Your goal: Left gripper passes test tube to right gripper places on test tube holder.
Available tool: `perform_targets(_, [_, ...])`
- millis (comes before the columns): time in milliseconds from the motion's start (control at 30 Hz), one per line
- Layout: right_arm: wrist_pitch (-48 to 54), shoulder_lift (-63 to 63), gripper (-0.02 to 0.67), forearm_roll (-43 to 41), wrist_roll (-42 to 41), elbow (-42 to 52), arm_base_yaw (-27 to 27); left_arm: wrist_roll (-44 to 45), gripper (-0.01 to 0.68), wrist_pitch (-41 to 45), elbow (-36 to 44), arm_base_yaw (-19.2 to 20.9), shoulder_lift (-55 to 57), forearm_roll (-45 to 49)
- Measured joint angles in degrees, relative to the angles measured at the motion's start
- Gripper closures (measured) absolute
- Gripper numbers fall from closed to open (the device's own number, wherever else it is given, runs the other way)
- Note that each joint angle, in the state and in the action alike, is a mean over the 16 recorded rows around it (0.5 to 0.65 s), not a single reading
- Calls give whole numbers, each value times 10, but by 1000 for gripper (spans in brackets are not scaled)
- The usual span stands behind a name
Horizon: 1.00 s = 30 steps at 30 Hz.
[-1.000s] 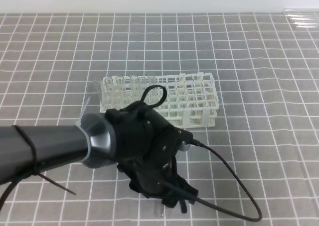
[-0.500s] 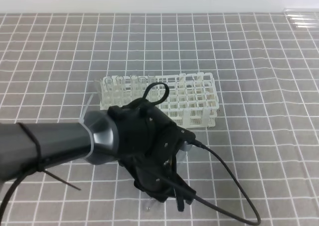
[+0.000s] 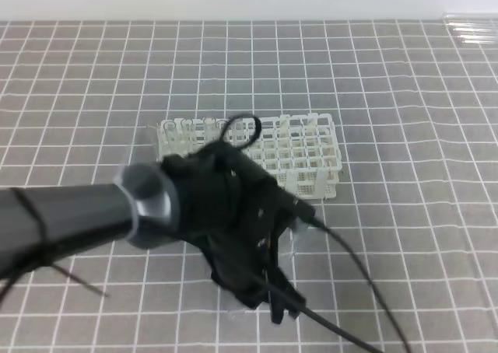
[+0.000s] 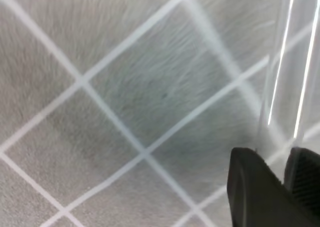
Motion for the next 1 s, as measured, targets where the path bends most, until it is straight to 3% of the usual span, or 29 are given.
perform_targets(300, [24, 16, 662, 24, -17, -7, 0, 36, 597, -50, 32, 0, -123, -7])
perform_targets(667, [51, 92, 662, 137, -98, -43, 5, 8, 615, -211, 225, 14, -359, 11])
perform_targets(833, [45, 144, 662, 183, -135, -80, 40, -22, 615, -296, 313, 35, -430, 7])
perform_targets(1000, [23, 205, 662, 192, -142, -134, 115, -47, 603, -384, 378, 55, -464, 2])
